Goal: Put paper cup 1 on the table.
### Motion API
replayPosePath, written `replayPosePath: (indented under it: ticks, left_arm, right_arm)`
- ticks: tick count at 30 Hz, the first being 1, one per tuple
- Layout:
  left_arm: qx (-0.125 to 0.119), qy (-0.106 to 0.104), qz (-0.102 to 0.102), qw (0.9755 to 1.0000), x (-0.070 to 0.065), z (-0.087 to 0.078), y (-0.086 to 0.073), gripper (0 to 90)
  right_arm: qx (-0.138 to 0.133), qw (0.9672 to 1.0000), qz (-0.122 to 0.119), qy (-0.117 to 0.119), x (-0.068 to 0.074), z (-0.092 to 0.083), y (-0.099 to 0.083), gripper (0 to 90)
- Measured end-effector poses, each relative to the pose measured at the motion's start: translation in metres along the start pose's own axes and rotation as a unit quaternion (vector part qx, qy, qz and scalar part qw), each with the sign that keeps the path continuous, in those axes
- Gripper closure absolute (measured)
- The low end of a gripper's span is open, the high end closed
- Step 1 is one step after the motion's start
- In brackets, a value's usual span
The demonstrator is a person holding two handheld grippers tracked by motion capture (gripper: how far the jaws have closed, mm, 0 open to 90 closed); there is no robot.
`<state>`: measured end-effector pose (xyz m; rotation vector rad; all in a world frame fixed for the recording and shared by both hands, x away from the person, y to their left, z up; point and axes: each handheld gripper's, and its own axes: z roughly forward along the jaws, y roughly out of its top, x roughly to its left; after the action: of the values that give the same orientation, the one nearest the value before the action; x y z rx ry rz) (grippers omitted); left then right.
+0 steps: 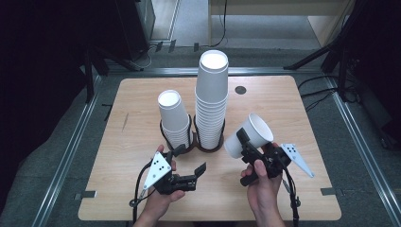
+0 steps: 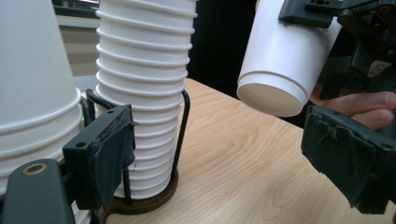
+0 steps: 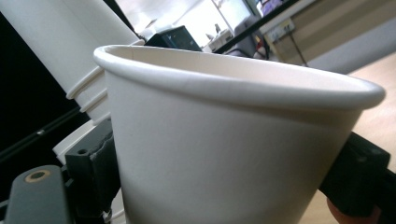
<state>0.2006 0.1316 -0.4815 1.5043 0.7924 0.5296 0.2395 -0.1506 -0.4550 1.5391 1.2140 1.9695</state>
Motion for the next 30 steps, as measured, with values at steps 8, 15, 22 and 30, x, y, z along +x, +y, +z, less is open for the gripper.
replayPosePath:
  ticks: [8, 15, 22, 30]
  left_arm:
    - [0.006, 0.015, -0.003, 0.9999, 0.01, -0.003, -0.002, 10.4]
    - [0.009, 0.038, -0.012, 0.9992, 0.025, -0.008, -0.005, 10.5]
    - [0.008, 0.067, -0.018, 0.9976, 0.04, -0.015, -0.009, 11.8]
    - [0.013, 0.085, -0.035, 0.9957, 0.062, -0.024, -0.016, 11.6]
  right_arm:
    - [-0.022, 0.9928, -0.115, -0.025, -0.004, 0.006, 0.002, 13.7]
    - [-0.024, 0.9793, -0.192, -0.06, -0.012, 0.017, 0.003, 13.4]
    - [-0.044, 0.9653, -0.248, -0.07, -0.024, 0.031, -0.004, 13.2]
    - [-0.034, 0.9631, -0.254, -0.081, -0.043, 0.046, -0.002, 13.4]
